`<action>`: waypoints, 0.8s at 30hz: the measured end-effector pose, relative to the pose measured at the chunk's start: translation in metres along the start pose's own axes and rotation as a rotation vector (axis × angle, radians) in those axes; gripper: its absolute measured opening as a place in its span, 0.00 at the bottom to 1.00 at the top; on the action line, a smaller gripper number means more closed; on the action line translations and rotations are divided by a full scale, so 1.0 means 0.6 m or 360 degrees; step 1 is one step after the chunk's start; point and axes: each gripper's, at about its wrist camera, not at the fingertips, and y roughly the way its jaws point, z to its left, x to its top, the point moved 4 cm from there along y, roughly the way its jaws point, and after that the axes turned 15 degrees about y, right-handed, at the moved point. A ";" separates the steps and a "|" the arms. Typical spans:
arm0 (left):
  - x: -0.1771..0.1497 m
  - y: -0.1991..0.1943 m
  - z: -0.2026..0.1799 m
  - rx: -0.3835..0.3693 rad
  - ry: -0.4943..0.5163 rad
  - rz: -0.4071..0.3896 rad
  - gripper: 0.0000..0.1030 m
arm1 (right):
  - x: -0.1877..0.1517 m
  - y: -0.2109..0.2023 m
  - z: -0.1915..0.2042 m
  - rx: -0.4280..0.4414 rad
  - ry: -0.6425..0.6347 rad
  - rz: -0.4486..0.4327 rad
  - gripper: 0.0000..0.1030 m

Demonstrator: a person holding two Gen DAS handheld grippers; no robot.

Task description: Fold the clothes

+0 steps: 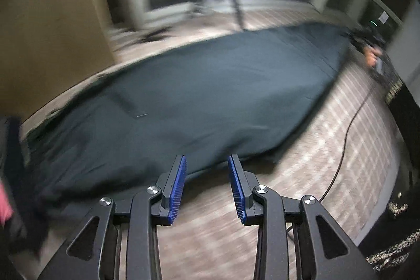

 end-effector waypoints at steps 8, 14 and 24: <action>-0.117 -0.144 0.134 0.0237 -0.0274 -0.0176 0.32 | -0.109 -0.116 0.198 0.0113 -0.0374 -0.0130 0.05; -0.206 -0.223 0.219 0.0340 -0.0402 -0.0292 0.32 | -0.311 -0.160 0.339 0.0141 -0.0741 -0.0216 0.05; -0.335 -0.248 0.290 0.0213 -0.0364 -0.0297 0.32 | -0.782 -0.066 0.503 0.0171 -0.1223 0.0008 0.05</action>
